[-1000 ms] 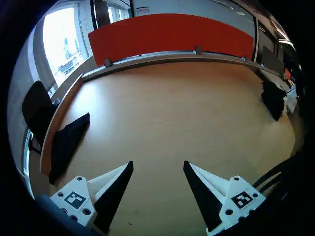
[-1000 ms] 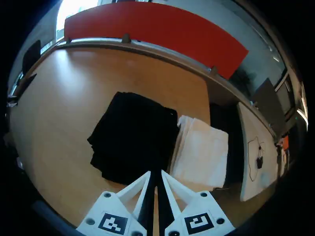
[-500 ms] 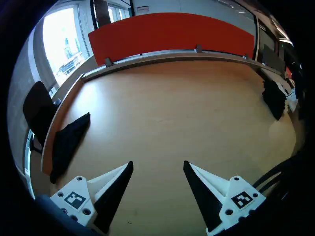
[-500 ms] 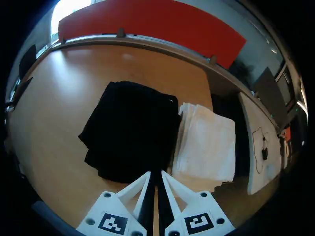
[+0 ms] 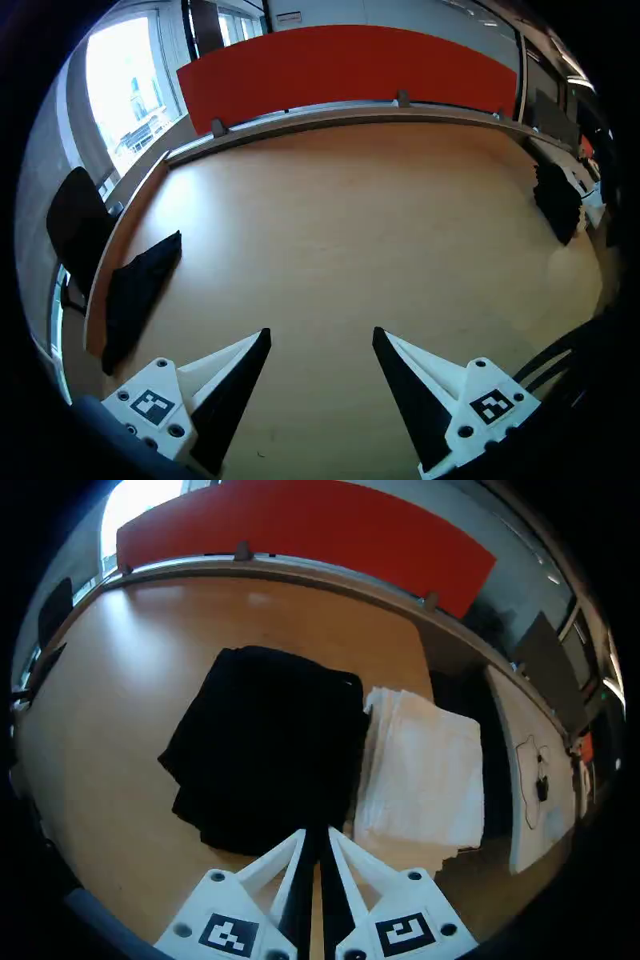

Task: Fold towel

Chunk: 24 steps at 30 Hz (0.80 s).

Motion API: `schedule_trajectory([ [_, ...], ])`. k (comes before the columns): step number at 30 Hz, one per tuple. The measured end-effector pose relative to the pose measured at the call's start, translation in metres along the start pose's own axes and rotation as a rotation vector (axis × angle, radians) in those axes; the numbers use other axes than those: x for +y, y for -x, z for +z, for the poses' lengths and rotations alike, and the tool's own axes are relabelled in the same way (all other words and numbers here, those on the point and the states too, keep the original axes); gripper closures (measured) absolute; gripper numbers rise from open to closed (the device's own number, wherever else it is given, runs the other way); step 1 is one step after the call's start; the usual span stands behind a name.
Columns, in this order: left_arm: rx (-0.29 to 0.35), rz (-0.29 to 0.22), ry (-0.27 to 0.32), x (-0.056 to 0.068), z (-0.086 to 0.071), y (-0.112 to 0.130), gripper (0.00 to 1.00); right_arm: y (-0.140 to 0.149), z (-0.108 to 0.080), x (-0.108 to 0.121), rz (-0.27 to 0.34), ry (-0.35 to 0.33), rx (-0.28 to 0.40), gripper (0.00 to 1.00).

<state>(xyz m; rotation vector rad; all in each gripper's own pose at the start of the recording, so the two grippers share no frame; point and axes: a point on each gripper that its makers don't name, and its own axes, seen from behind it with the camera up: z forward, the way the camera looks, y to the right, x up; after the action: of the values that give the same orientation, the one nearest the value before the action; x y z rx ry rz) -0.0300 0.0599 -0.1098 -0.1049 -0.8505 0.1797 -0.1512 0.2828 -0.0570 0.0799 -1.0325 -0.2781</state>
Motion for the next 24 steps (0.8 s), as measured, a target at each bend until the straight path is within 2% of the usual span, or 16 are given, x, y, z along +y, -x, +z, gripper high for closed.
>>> schedule_trajectory([
  [10,0.000,0.005,0.006,0.004,0.003,-0.003,0.06,-0.001,-0.002,0.001,0.016,0.000,0.017,0.95],
  [14,0.003,0.006,0.009,0.005,0.003,-0.004,0.06,0.001,-0.003,0.002,0.016,0.005,0.013,0.91],
  [20,0.002,0.004,0.010,0.005,0.004,-0.004,0.06,0.005,-0.004,0.006,0.033,0.019,0.009,0.75],
  [24,0.005,0.003,0.012,0.005,0.004,-0.005,0.06,0.007,-0.005,0.010,0.045,0.032,0.008,0.37],
])
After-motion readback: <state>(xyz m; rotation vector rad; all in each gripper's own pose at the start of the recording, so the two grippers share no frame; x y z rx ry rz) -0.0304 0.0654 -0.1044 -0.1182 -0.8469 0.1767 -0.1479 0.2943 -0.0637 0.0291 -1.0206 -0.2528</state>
